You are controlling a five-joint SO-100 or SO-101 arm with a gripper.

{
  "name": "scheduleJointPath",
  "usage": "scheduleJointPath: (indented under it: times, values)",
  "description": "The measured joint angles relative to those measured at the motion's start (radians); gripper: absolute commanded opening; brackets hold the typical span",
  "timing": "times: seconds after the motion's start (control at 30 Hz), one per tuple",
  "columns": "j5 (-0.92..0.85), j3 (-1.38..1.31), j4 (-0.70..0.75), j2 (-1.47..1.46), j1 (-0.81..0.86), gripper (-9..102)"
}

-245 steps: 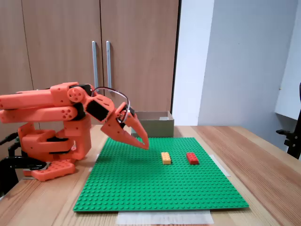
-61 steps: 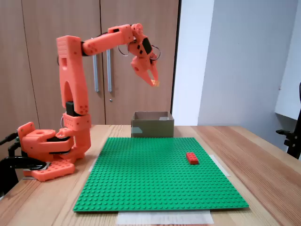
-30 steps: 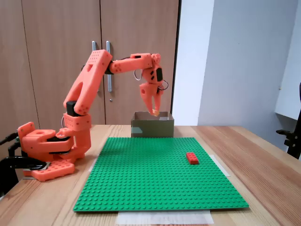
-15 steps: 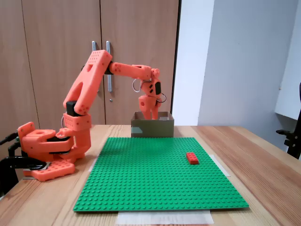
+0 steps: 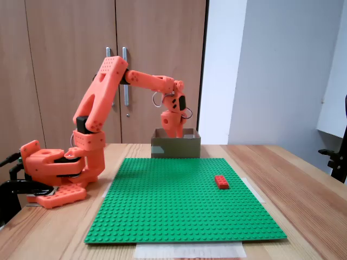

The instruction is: Pick the yellow lego block and put it in the box.

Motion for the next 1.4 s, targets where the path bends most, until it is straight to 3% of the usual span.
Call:
scheduleJointPath:
  times: [0.23,0.73,1.0,1.23,1.4]
  values:
    - [0.018,0.000,-0.021,0.029,0.000,24]
    - [-0.008,0.218,-0.104,0.331,-0.014,21]
    - [-0.014,0.322,-0.107,0.538,-0.017,17]
    - [-0.029,0.494,-0.192,0.762,0.018,12]
    - [-0.041,0.583,-0.227,0.911,0.041,-1]
